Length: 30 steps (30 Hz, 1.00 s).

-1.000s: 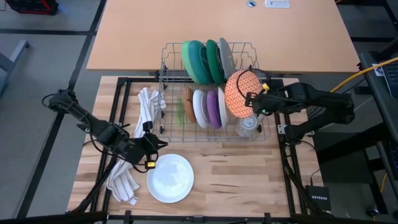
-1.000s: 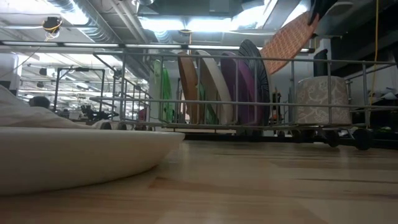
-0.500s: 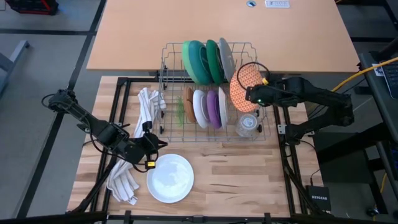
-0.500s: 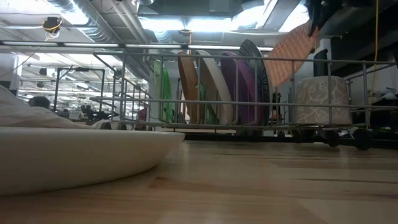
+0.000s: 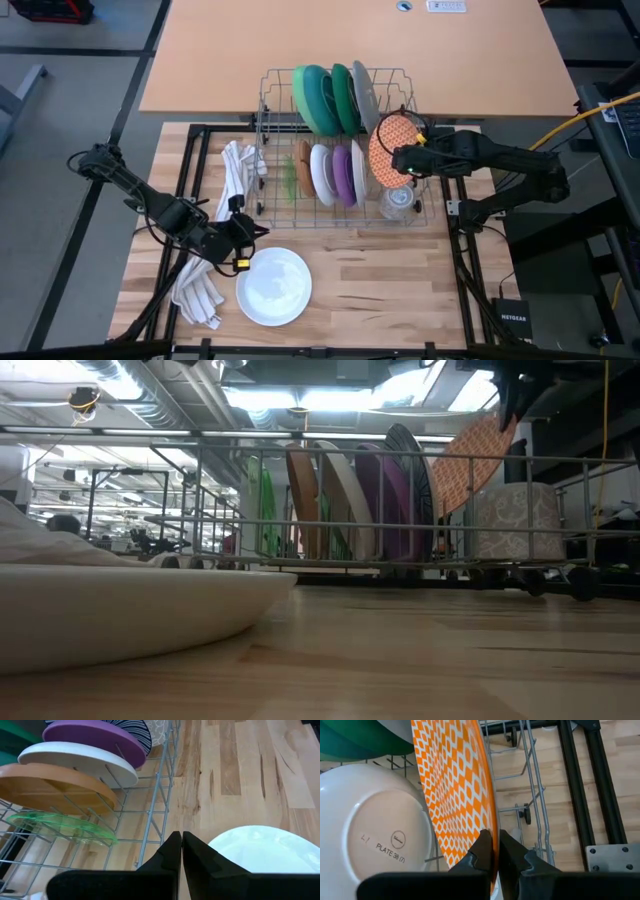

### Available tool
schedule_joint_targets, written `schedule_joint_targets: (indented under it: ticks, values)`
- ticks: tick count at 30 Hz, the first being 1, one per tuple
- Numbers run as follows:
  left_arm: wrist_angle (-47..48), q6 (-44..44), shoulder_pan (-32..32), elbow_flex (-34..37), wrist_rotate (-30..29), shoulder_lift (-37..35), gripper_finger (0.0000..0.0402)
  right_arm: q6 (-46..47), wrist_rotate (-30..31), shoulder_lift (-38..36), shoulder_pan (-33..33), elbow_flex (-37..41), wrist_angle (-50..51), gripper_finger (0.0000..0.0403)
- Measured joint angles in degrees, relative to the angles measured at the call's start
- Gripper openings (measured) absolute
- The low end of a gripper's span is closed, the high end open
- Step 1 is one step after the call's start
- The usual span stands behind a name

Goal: Sort dishes
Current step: Put the orange plate into the dish rack

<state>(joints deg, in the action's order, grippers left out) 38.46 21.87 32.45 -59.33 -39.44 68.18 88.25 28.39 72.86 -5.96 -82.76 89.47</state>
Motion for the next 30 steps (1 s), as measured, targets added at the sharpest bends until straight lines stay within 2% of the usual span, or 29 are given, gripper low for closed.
schedule_joint_targets:
  ticks: [7,14,30]
  values:
    - [0.0,0.02,0.02,0.0,0.02,0.74,0.0008,1.85,-1.02,0.37,0.27,0.0,0.22,0.0012]
    - [-0.12,-2.0,-0.86,0.0,0.01,5.07,0.0008,4.3,-0.36,1.08,3.67,0.07,0.72,0.0012]
    - [-4.52,-10.65,-8.79,0.04,0.09,16.0,0.0008,10.66,1.23,2.91,9.26,0.15,0.96,0.0012]
